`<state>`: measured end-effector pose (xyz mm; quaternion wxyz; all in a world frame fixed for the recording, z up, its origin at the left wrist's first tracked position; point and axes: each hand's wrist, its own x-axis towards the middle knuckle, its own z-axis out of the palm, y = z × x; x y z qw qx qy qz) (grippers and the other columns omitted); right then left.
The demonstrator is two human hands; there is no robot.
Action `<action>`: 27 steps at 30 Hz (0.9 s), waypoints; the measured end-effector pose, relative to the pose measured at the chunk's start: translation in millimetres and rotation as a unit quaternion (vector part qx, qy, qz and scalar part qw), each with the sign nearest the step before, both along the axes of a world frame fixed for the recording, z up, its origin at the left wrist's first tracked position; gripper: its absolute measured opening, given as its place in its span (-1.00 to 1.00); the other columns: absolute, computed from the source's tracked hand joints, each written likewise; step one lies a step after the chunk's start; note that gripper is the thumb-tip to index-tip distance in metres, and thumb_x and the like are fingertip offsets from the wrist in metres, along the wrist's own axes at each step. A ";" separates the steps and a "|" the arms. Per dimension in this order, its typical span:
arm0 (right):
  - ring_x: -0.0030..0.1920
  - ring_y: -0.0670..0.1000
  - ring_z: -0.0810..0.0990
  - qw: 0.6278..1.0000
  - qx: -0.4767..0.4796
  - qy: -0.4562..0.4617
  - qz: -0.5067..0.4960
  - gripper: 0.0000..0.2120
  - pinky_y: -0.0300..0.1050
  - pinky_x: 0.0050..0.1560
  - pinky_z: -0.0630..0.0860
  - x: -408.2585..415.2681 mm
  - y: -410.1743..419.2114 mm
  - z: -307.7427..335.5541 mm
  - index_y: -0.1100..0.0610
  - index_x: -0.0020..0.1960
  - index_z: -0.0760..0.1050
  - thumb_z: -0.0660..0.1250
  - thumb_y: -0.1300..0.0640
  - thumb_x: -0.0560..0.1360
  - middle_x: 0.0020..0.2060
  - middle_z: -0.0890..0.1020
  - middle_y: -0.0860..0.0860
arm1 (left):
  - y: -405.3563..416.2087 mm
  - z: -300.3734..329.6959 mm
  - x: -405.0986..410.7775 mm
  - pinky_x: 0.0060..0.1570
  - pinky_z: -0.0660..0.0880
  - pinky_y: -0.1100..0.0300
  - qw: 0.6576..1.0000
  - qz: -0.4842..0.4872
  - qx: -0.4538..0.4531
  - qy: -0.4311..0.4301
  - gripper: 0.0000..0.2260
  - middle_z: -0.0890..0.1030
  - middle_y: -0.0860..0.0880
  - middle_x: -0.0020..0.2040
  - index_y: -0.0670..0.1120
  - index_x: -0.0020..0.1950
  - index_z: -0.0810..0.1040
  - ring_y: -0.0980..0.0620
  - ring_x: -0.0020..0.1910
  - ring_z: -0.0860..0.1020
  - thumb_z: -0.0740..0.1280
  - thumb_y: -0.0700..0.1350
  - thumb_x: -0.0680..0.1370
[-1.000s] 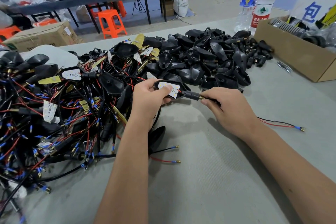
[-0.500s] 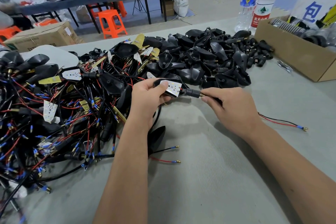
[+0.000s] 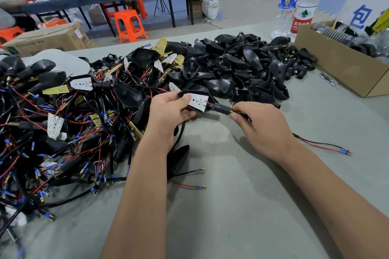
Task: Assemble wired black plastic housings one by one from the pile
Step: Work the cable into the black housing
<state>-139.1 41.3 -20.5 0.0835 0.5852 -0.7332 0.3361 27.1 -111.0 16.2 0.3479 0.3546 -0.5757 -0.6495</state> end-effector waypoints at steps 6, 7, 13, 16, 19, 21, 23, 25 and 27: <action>-0.18 -0.03 0.60 1.000 -0.008 -0.017 0.005 -0.83 0.01 -0.21 0.52 -2.7 1.3 -2.3 0.04 0.02 0.64 0.31 0.01 0.66 -0.22 0.65 -0.11 | 2.3 1.4 -2.6 -0.28 0.64 0.26 1.000 0.005 0.004 -0.005 -0.73 0.73 -0.04 -0.28 -0.13 -0.22 0.69 0.09 -0.35 0.67 0.33 -0.33 0.63; -0.16 -0.01 0.62 1.000 -0.011 -0.020 0.005 -0.83 0.05 -0.18 0.55 -3.4 1.6 -2.3 0.05 0.03 0.65 0.32 0.01 0.65 -0.20 0.67 -0.09 | 2.4 1.6 -3.3 -0.28 0.63 0.26 1.000 0.007 0.005 -0.004 -0.73 0.73 -0.04 -0.29 -0.13 -0.21 0.69 0.09 -0.36 0.67 0.33 -0.34 0.62; -0.18 -0.11 0.58 1.000 0.009 -0.023 0.007 -0.81 0.02 -0.14 0.55 -1.5 1.6 -1.4 0.00 0.09 0.65 0.29 -0.03 0.66 -0.21 0.65 -0.18 | 1.1 -0.3 -3.8 -0.30 0.62 0.29 1.000 0.015 0.007 -0.010 -0.76 0.73 -0.04 -0.28 -0.15 -0.18 0.68 0.08 -0.34 0.68 0.33 -0.34 0.63; -0.14 -0.13 0.60 1.000 0.016 -0.014 -0.003 -0.74 -0.04 -0.12 0.56 0.5 2.5 2.0 -0.01 0.09 0.66 0.25 -0.10 0.65 -0.18 0.68 -0.18 | -0.5 -0.3 -3.0 -0.30 0.61 0.29 1.000 0.023 0.004 -0.013 -0.78 0.73 -0.03 -0.28 -0.15 -0.15 0.68 0.09 -0.33 0.68 0.33 -0.33 0.63; -0.11 -0.09 0.63 1.000 0.023 -0.018 -0.004 -0.71 0.00 -0.09 0.57 0.1 3.3 1.7 0.01 0.07 0.68 0.24 -0.10 0.66 -0.16 0.69 -0.15 | -2.2 -0.8 -0.9 -0.31 0.60 0.31 0.999 0.042 0.001 -0.010 -0.77 0.72 0.00 -0.30 -0.13 -0.17 0.67 0.11 -0.33 0.69 0.33 -0.32 0.64; -0.14 -0.05 0.62 0.999 0.022 -0.025 0.006 -0.72 0.05 -0.11 0.56 -0.2 2.4 0.8 0.05 0.03 0.68 0.26 -0.06 0.66 -0.20 0.68 -0.11 | -2.5 -2.4 0.0 -0.29 0.60 0.30 0.999 0.040 -0.008 -0.015 -0.77 0.73 0.01 -0.28 -0.11 -0.16 0.68 0.12 -0.30 0.69 0.33 -0.29 0.64; -0.18 -0.03 0.61 0.999 0.019 -0.028 0.012 -0.73 0.06 -0.14 0.54 0.5 1.5 0.3 0.08 0.01 0.68 0.27 -0.04 0.66 -0.24 0.66 -0.09 | -2.3 -2.6 0.3 -0.24 0.61 0.28 0.999 0.031 -0.014 -0.014 -0.79 0.74 0.00 -0.24 -0.10 -0.14 0.69 0.11 -0.25 0.68 0.33 -0.26 0.65; -0.21 -0.05 0.59 0.999 0.011 -0.028 0.015 -0.76 0.03 -0.15 0.53 0.5 0.9 0.2 0.10 0.01 0.68 0.30 0.00 0.66 -0.26 0.65 -0.10 | -2.4 -1.7 0.2 -0.19 0.62 0.25 1.000 0.017 -0.002 0.001 -0.82 0.75 -0.03 -0.18 -0.10 -0.09 0.69 0.08 -0.21 0.69 0.33 -0.23 0.65; -0.24 -0.08 0.55 0.999 -0.004 -0.033 0.018 -0.81 -0.03 -0.17 0.50 0.2 0.5 -0.2 0.13 -0.01 0.67 0.33 0.07 0.66 -0.29 0.60 -0.11 | -0.6 0.2 0.7 -0.15 0.63 0.21 0.999 -0.016 0.025 0.027 -0.90 0.75 -0.09 -0.08 -0.13 0.01 0.68 -0.01 -0.13 0.71 0.35 -0.20 0.64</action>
